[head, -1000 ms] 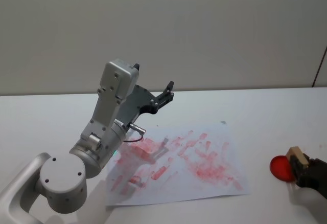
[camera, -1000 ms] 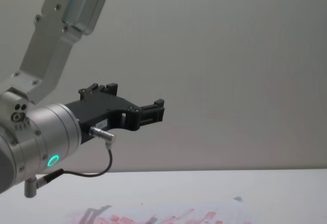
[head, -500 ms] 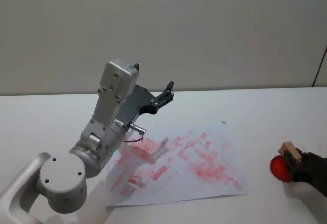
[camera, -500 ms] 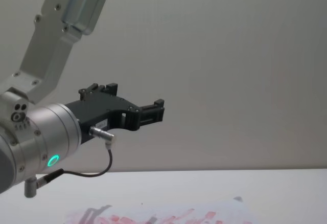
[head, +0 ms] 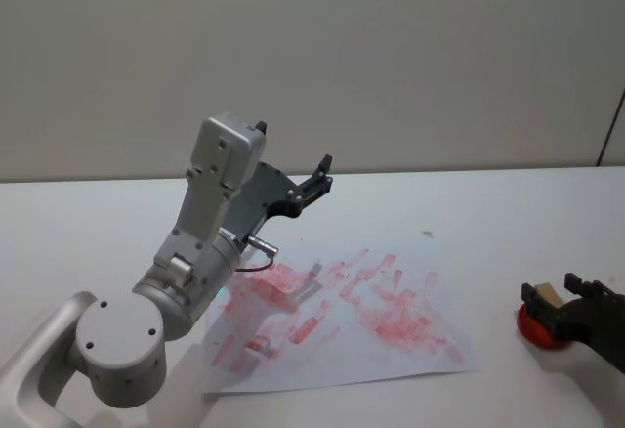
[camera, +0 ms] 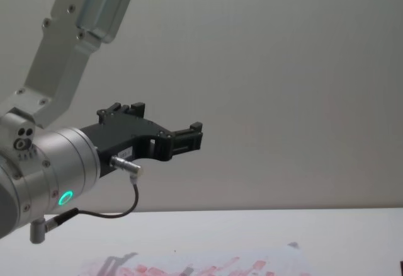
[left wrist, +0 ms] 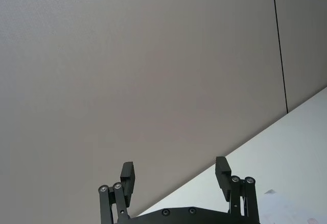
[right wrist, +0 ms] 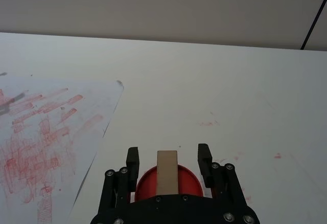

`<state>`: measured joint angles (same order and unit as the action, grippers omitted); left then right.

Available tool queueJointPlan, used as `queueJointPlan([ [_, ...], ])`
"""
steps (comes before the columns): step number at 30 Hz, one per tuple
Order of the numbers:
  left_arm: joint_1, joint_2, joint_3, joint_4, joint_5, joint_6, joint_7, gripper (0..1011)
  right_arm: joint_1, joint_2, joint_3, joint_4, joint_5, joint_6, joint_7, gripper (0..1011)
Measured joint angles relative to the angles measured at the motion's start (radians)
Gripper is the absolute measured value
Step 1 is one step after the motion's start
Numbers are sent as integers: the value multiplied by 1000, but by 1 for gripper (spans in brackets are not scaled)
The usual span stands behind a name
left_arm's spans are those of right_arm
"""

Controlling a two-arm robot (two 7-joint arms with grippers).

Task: Use the one hand to pick up the stamp and affix it onto the A4 paper.

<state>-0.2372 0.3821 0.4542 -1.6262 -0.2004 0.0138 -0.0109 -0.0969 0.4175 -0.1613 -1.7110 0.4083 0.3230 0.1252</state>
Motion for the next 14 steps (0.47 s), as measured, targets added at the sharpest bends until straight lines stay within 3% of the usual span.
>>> queueJointPlan([
  [11,0,0,0,0,0,0,0,1001,8,-2,-2,7,-7,0,7,979],
  [14,0,0,0,0,0,0,0,1001,9,-2,-2,7,-8,0,8,1001],
])
